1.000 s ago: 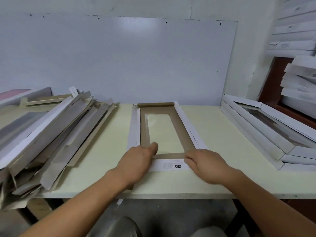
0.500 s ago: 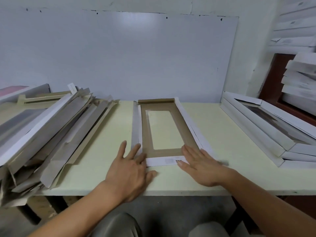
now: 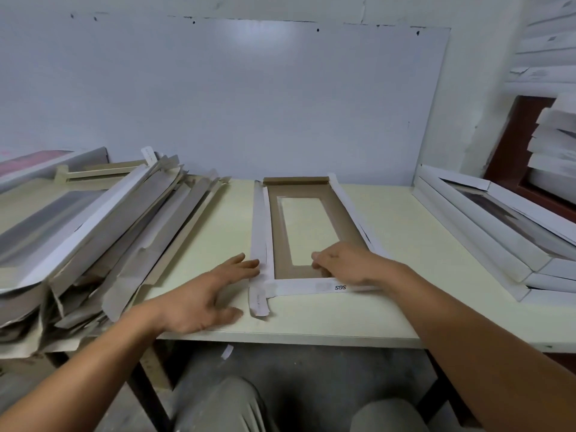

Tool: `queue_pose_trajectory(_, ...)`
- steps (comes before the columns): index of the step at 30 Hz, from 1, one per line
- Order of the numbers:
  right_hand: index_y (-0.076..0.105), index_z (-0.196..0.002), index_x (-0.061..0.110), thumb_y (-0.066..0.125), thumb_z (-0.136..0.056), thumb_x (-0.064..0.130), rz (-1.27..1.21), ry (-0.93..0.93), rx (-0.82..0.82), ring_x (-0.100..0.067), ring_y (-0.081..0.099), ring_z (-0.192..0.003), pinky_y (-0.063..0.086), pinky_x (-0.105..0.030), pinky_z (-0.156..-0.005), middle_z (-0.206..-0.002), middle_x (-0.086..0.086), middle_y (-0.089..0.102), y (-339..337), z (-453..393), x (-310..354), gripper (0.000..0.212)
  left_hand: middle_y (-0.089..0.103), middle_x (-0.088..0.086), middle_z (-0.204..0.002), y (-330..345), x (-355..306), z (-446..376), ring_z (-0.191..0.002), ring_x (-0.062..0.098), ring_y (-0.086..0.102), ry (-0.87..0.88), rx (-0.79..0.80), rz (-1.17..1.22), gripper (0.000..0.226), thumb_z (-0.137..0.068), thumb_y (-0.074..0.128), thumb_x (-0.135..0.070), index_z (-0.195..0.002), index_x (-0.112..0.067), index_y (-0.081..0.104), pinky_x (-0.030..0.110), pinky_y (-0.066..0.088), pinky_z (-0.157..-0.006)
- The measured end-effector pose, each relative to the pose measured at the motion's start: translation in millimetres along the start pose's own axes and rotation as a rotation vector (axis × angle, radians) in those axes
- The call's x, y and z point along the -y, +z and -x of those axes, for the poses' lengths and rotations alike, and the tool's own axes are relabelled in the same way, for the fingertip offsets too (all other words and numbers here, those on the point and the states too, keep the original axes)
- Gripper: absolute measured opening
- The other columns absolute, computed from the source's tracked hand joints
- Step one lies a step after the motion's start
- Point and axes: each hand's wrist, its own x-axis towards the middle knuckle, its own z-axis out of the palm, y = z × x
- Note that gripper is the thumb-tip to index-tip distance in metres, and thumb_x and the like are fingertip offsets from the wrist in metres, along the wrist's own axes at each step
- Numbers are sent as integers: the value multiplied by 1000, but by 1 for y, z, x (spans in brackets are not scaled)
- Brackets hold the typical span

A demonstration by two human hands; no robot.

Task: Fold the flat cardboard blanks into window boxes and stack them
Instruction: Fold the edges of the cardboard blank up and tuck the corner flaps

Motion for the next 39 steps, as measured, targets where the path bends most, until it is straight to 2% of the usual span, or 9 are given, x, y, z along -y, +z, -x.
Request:
queue_pose_trajectory(3,56,-72,20,52,-96,45,90,-50,119,-16,47,-67,38,-28,-64,-70,11,52,1,-2,8,34,33,-22,-153,-1,3,-6,-144,-10,10,41,-40,-66,61,-90,67,-12,-144,-32,44,17,14,-119)
queue_pose_trajectory(5,65,-95,30,61,-89,51,127,-64,163,-4,52,-74,41,-23,-68,-81,19,54,4,1,9,21,44,-16,-148,0,3,-10,-144,-6,21,82,-67,-89,50,-90,69,-13,-137,-26,56,20,22,-119)
queue_pose_trajectory(11,59,-99,33,70,-81,56,170,-148,220,-3,52,-75,39,-24,-66,-85,17,53,12,25,10,31,59,-7,-136,3,6,-13,-137,0,40,75,-59,17,29,-90,68,-6,-115,-19,73,31,38,-113)
queue_pose_trajectory(15,55,-81,19,66,-85,44,260,-309,100,-19,52,-75,42,-37,-67,-81,1,56,26,44,10,27,62,-5,-132,2,8,-14,-134,-1,44,32,-51,153,25,-91,67,-4,-111,-16,75,33,40,-112)
queue_pose_trajectory(19,61,-98,23,54,-94,31,332,-424,-59,-11,49,-90,46,-35,-82,-94,10,58,41,65,3,12,66,-8,-127,-1,4,-16,-130,-1,48,21,-29,257,20,-91,67,-11,-109,-15,75,27,39,-111)
queue_pose_trajectory(23,64,-123,32,48,-93,21,322,-423,-180,-11,48,-100,45,-31,-84,-102,8,56,61,83,-1,35,70,-11,-118,-1,0,-19,-124,4,56,28,-22,308,18,-92,66,-12,-107,-14,76,16,40,-104)
queue_pose_trajectory(30,70,-104,27,57,-80,13,441,-427,-396,-17,54,-85,48,-30,-69,-92,7,56,86,104,6,31,61,19,-88,8,-13,-21,-78,33,55,46,-94,165,40,-96,61,-39,-84,-1,65,48,46,-75)
queue_pose_trajectory(34,64,-113,27,48,-90,24,492,-393,-361,-19,50,-95,45,-31,-79,-100,5,53,88,104,12,29,59,-5,-78,27,-33,-28,-82,16,53,120,-201,-163,26,-98,54,-36,-78,-20,59,37,47,-75)
queue_pose_trajectory(39,61,-118,22,26,-95,61,374,-404,-75,-8,47,-103,39,-28,-91,-108,9,56,54,109,12,57,50,-1,-93,45,-42,-42,-93,18,42,95,-204,-435,25,-102,41,-38,-101,-17,54,33,42,-83)
